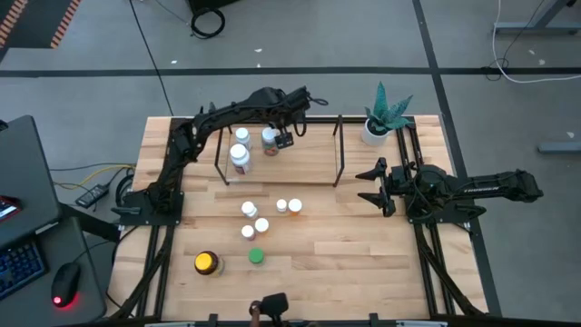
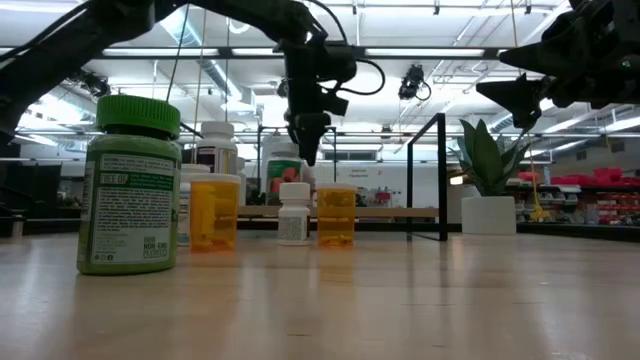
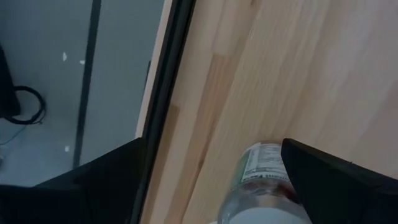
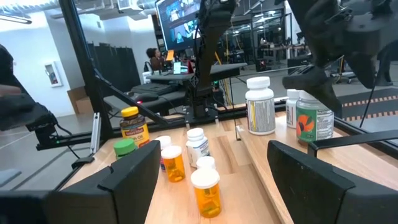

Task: Pick and place medicine bottles onto shelf by color
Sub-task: Put the green bottle on the shelf

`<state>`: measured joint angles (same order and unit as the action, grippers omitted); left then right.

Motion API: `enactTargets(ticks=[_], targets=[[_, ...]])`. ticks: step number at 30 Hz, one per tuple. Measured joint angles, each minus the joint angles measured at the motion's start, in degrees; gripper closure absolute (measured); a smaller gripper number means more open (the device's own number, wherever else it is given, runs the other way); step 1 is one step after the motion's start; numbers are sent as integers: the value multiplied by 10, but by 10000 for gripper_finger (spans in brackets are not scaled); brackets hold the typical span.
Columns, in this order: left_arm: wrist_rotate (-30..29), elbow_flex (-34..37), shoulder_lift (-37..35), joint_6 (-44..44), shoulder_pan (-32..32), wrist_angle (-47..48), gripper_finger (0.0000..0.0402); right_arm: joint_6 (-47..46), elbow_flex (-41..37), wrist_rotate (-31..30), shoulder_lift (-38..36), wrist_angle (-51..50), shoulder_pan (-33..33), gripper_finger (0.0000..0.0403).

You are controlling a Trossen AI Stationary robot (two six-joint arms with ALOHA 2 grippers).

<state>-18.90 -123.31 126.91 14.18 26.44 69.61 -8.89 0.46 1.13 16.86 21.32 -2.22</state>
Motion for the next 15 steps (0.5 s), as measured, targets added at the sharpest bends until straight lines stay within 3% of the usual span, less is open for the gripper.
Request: enactTargets(ticks=[15], targets=[[-7,0,0,-31,5,60,22,0,0,0,0,0,0,100]])
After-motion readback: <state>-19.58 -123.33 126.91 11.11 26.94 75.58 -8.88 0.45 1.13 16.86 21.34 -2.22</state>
